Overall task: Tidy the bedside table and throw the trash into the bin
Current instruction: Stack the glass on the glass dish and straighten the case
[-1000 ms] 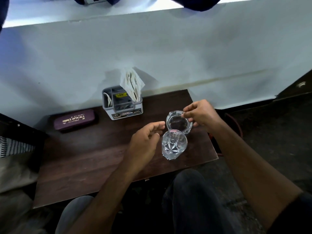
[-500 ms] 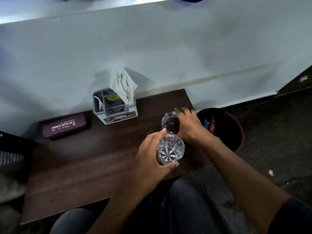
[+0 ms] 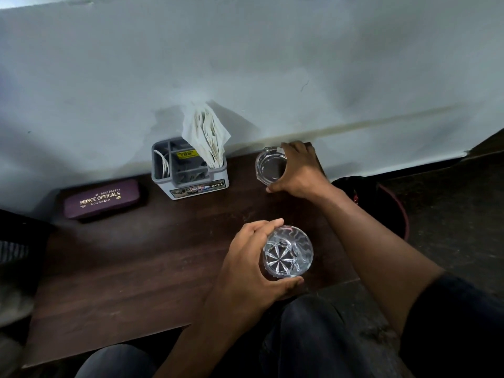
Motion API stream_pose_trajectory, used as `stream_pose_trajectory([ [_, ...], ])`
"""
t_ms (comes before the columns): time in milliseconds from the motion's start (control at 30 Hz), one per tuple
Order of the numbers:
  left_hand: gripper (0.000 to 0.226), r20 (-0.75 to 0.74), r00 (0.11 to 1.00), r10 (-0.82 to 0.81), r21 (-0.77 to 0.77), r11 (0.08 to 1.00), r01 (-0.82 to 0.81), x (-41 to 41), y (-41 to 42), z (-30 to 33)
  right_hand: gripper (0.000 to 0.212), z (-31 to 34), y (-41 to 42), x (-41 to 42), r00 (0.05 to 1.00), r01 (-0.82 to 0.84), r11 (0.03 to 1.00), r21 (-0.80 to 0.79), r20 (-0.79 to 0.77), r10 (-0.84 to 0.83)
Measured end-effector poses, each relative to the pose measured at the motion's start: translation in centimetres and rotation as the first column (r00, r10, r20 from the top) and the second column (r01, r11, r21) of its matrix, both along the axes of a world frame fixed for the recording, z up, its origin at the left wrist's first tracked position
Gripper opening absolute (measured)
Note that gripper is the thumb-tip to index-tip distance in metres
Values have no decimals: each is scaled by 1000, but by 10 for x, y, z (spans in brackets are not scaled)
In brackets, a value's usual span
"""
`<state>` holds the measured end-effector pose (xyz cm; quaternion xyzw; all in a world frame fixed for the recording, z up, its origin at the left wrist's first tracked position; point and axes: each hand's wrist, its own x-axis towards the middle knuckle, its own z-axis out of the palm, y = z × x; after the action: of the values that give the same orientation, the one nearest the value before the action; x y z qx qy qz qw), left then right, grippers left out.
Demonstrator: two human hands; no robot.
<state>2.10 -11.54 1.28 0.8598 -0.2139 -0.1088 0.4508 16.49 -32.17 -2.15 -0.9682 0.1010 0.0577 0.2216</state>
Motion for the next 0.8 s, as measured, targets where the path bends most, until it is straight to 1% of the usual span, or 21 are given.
stream_pose_trajectory([
  [167, 92, 2, 1000, 1, 2, 1000, -1, -1, -1, 0, 124, -7, 2, 3, 1000, 12, 1000, -18, -21, -12],
  [267, 94, -4, 1000, -23, 0, 1000, 23, 1, -1, 2, 126, 1, -3, -4, 999, -26, 999, 43, -38, 28],
  [300, 97, -9, 1000, -27, -9, 1000, 27, 1, -1, 2, 125, 6, -5, -10, 999, -35, 997, 73, -23, 37],
  [333, 101, -17, 1000, -26, -24, 999, 26, 1, -1, 2, 118, 14, -8, -17, 999, -31, 994, 103, 16, 30],
  [400, 106, -37, 999, -6, -57, 998, 4, -1, 0, 0, 93, 32, -11, -40, 994, 11, 976, 217, 102, -34],
  [433, 106, -47, 999, 14, -74, 997, -17, -2, 0, -3, 77, 43, -11, -55, 991, 18, 942, 335, 118, -61],
  [467, 106, -66, 997, 37, -92, 995, -43, -3, 1, -5, 65, 55, -9, -73, 992, 2, 881, 473, 113, -63],
  [500, 105, -92, 994, 61, -109, 991, -71, -4, 1, -7, 59, 67, -5, -91, 994, -21, 819, 573, 99, -43],
  [533, 106, -119, 990, 80, -127, 987, -95, -4, 1, -9, 60, 78, 0, -109, 996, -52, 789, 613, 84, 0],
  [567, 108, -145, 985, 92, -144, 983, -114, -4, 2, -10, 65, 87, 5, -125, 996, -89, 787, 611, 65, 62],
  [633, 112, -209, 974, 88, -175, 977, -126, -3, 5, -12, 82, 95, 15, -149, 976, -201, 828, 524, 34, 216],
  [700, 116, -248, 967, 51, -177, 979, -97, 1, 12, -11, 99, 91, 21, -161, 942, -300, 854, 425, -9, 336],
  [767, 115, -232, 973, 19, -135, 990, -51, 7, 19, -9, 110, 84, 26, -164, 922, -322, 871, 372, -84, 377],
  [800, 113, -210, 978, 10, -112, 993, -34, 12, 22, -8, 111, 80, 28, -164, 921, -318, 880, 352, -107, 375],
])
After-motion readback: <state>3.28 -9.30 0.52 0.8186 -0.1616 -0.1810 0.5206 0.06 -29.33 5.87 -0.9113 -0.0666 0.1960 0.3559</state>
